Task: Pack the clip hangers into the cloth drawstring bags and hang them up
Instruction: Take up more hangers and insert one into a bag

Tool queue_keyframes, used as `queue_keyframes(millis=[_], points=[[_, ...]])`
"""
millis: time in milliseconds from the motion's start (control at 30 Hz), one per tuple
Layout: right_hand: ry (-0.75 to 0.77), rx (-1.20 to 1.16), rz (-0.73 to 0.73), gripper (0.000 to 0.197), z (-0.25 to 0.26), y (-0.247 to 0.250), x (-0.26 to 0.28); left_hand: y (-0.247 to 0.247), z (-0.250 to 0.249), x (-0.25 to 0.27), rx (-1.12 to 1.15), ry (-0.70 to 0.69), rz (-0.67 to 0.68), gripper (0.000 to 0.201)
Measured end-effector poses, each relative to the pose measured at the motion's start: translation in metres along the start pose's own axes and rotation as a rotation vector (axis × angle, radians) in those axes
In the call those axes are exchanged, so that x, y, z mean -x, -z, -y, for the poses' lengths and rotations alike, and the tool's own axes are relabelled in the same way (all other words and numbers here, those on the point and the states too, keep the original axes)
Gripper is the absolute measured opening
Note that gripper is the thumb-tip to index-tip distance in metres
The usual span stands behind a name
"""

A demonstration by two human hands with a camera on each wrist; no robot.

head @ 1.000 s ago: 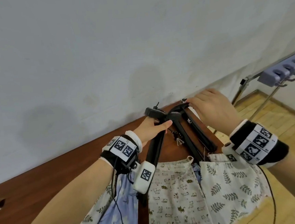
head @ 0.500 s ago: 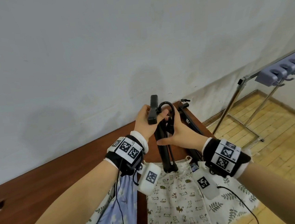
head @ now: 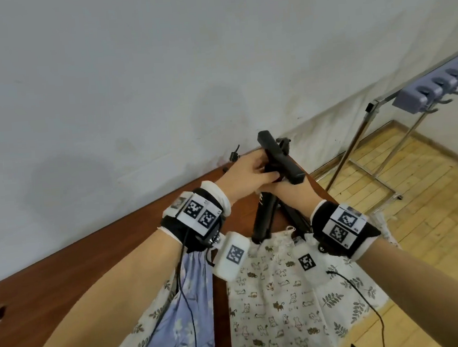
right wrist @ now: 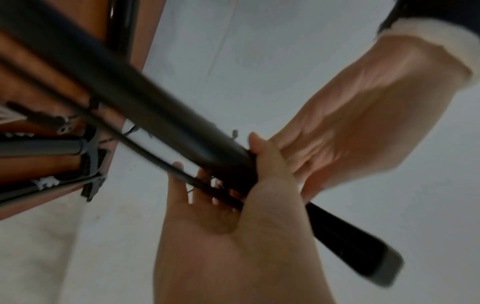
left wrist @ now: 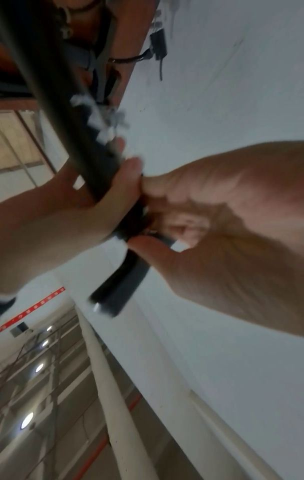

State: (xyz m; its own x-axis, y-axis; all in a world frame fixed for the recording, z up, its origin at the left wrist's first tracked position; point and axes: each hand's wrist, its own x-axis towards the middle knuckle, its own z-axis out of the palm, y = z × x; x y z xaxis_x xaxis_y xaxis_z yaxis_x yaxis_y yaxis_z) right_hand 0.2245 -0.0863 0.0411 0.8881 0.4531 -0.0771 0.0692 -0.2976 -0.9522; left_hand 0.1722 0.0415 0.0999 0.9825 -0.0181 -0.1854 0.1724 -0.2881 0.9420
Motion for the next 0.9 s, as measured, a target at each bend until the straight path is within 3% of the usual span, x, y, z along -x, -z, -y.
queue_keyframes(millis=[33,100,200,333,433,633,767,900], points=[[-0.022,-0.063,-0.014,0.038,0.000,0.004,0.000,0.007,0.000,0.000,0.000,-0.038,0.020,0.034],[-0.085,-0.224,-0.127,0.023,0.003,0.017,0.000,0.022,0.006,-0.005,-0.102,-0.081,-0.089,0.028],[-0.083,-0.385,-0.322,0.021,0.011,0.045,-0.003,0.040,0.048,-0.023,-0.185,0.053,-0.263,0.034],[-0.073,-0.483,-0.380,0.018,0.016,0.078,-0.005,0.037,0.149,-0.038,-0.267,0.489,0.024,0.024],[-0.097,-0.616,-0.376,0.010,0.015,0.095,-0.001,0.023,0.211,-0.035,-0.422,0.626,0.089,0.024],[-0.224,-0.921,-0.452,0.012,-0.020,0.114,0.014,0.004,0.260,-0.043,-0.653,0.729,0.144,0.033],[-0.341,-1.068,-0.526,0.013,-0.062,0.112,0.032,-0.001,0.270,-0.053,-0.807,0.680,0.207,0.035],[-0.436,-1.159,-0.583,0.026,-0.085,0.104,0.044,-0.004,0.263,-0.059,-0.873,0.708,0.385,0.035]])
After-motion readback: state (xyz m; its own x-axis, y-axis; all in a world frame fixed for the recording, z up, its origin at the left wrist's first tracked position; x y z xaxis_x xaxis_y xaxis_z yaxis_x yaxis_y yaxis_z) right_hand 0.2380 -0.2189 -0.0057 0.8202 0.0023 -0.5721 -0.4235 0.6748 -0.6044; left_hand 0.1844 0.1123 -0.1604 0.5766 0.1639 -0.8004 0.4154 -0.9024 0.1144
